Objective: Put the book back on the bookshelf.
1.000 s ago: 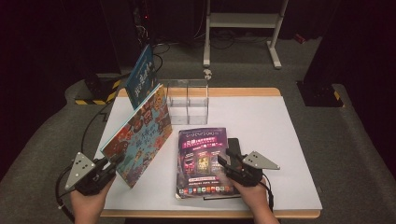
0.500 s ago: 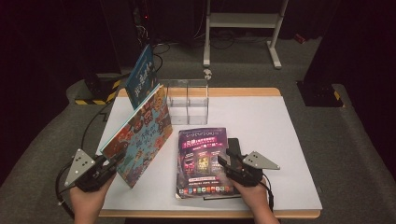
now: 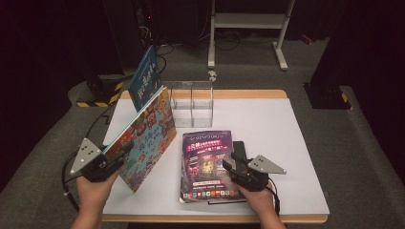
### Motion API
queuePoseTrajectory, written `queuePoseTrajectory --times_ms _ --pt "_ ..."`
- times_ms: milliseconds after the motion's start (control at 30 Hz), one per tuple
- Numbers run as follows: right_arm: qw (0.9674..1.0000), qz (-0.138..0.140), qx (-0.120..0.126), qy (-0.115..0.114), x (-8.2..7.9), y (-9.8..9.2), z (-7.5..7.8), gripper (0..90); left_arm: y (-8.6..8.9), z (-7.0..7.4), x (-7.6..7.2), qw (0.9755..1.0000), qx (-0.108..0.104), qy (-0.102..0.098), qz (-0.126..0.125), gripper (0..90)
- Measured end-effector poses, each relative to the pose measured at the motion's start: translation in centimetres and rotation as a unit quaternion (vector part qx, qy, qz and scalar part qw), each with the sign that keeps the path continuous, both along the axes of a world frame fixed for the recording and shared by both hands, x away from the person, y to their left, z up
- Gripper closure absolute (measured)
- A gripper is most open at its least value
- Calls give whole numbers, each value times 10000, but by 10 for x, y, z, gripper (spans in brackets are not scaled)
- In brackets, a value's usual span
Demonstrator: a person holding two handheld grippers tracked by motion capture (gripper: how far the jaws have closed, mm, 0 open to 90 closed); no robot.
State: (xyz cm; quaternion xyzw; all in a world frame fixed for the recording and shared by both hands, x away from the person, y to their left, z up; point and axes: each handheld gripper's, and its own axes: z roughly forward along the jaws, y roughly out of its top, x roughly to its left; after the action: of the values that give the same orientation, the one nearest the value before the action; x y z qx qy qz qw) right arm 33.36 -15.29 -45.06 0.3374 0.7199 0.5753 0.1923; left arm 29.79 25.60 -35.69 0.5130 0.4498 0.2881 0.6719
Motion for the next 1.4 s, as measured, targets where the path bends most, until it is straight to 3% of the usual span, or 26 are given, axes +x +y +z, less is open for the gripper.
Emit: queuePoseTrajectory --times_ms 100,300,733,867,1133,1267,1400 --pt "10000 2 -8 3 0 0 0 514 -2 3 2 10000 -64 9 11 692" --pt "10000 12 -12 1 -1 0 0 512 -4 5 4 9997 86 81 210 753" --pt "10000 5 10 11 -2 0 0 509 -7 7 4 9992 -106 198 335 802" --pt "10000 7 23 0 -2 -1 1 510 -14 10 3 9994 176 173 248 809" --pt "10000 30 49 -31 -3 0 2 510 -28 33 23 9984 466 291 114 813" --pt "10000 32 64 -42 -3 -2 3 511 -23 46 39 9985 286 456 125 813" --pt "9999 7 96 -60 -3 -4 4 513 -16 56 42 9986 164 421 259 814"
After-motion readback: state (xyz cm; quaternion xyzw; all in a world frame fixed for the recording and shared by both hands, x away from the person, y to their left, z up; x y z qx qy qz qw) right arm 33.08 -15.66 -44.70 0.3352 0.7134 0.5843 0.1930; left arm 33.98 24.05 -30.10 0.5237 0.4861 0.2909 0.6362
